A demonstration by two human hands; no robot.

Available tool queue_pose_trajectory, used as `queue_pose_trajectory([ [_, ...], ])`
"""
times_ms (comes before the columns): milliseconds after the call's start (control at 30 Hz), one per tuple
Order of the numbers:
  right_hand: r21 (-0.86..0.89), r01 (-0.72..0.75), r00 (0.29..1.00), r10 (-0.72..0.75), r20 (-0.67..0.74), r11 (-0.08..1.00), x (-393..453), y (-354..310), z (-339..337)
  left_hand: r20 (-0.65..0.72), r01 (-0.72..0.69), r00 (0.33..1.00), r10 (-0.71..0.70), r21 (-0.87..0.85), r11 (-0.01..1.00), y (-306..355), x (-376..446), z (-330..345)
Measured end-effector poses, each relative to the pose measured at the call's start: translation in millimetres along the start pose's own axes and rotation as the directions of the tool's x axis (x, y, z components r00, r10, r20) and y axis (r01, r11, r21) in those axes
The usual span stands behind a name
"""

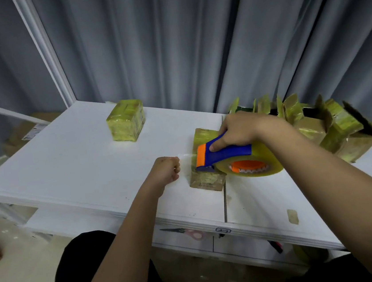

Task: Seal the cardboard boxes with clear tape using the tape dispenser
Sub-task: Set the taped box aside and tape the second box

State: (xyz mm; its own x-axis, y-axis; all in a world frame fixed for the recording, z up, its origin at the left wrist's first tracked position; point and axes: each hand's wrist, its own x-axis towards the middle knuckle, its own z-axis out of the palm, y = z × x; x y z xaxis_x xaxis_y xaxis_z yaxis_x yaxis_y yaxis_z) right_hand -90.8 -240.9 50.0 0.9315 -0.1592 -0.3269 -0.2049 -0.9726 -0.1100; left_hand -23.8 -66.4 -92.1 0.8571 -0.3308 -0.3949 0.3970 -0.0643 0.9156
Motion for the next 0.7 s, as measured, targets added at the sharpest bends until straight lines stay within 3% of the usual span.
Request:
queue_pose_trajectory([
  [100,-0.04,-0.024,0.999,0.026,0.037,0.999,13,-11,0,0.021,0.053,0.998,-0.053,0.002,0.999,-8,10,-2],
  [233,-0.027,-0.065,0.993,0.067,0.1,0.998,34,-13,11,-0.05,0.093,0.995,-0.091,0.047,0.995,-30,28,2],
  [400,0.064,-0.1,0.987,0.091,0.133,0.993,42,2,15,0.078,0.169,0.985,-0.155,-0.22,0.961,-52,33,20],
  [433,0.067,-0.1,0.987,0.091,0.132,0.993,42,3,16,0.07,0.134,0.99,-0.123,-0.191,0.972,-54,33,25],
  [500,0.067,-0.102,0.987,0.093,0.128,0.993,43,2,16,-0.017,-0.055,0.998,0.056,0.068,0.996,-61,30,33],
  [533,0.07,-0.102,0.988,0.093,0.126,0.992,42,2,16,-0.058,-0.197,0.974,0.217,0.251,0.948,-68,30,34],
  [567,0.075,-0.102,0.988,0.092,0.126,0.992,42,1,15,-0.053,-0.297,0.936,0.349,0.416,0.86,-73,27,33],
  [633,0.087,-0.1,0.988,0.089,0.124,0.991,39,2,15,0.067,-0.338,0.895,0.441,0.747,0.572,-81,23,28],
  [667,0.087,-0.097,0.989,0.086,0.124,0.991,39,3,16,0.101,-0.33,0.895,0.434,0.806,0.492,-84,24,24],
  [700,0.085,-0.094,0.988,0.083,0.127,0.992,38,4,17,0.134,-0.371,0.887,0.441,0.777,0.51,-85,25,21],
])
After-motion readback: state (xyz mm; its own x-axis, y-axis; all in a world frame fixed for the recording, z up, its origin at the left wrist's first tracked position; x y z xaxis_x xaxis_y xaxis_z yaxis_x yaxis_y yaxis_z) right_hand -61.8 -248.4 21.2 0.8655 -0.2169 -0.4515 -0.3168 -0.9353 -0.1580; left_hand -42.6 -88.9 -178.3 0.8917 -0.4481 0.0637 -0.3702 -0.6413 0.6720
